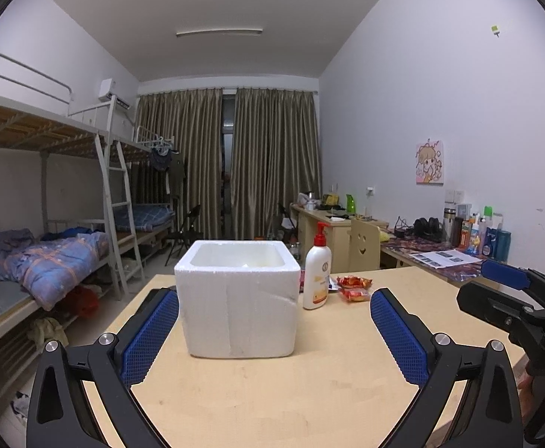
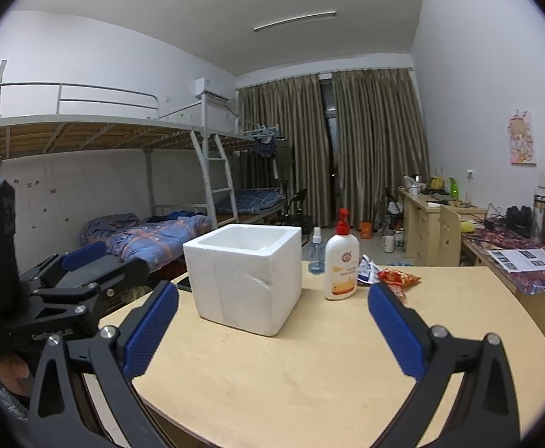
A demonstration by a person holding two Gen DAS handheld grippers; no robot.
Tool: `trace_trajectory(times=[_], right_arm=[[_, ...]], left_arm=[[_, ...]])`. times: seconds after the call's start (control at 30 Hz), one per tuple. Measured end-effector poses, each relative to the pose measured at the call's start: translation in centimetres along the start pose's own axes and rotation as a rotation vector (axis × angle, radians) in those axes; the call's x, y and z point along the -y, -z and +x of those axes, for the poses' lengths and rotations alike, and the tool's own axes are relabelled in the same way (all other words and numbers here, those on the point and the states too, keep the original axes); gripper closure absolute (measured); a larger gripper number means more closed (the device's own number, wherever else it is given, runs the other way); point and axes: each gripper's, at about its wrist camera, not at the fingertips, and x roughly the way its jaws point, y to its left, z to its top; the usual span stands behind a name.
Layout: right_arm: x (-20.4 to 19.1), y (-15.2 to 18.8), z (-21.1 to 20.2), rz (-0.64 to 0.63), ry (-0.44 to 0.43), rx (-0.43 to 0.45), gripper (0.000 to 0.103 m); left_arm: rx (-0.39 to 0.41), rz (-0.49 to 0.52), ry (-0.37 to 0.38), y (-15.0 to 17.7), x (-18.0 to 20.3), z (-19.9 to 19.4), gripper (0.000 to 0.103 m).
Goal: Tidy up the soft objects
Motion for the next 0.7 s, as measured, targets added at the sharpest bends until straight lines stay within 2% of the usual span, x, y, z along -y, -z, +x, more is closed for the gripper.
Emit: trace_trajectory(times=[0.23,0.7], right_arm=[[-0.5,1.4,-0.6,0.002,0.038,0.003,0.000],[-0.1,3.8,-0.9,0.044,0.057,-0.027,0.000]], left_arm=[[-0.004,-0.002,0.008,1.1,-0.1,-0.7,0.000],[-0.040,0.012,0.024,3.4,0.3,-0.8,0.000]])
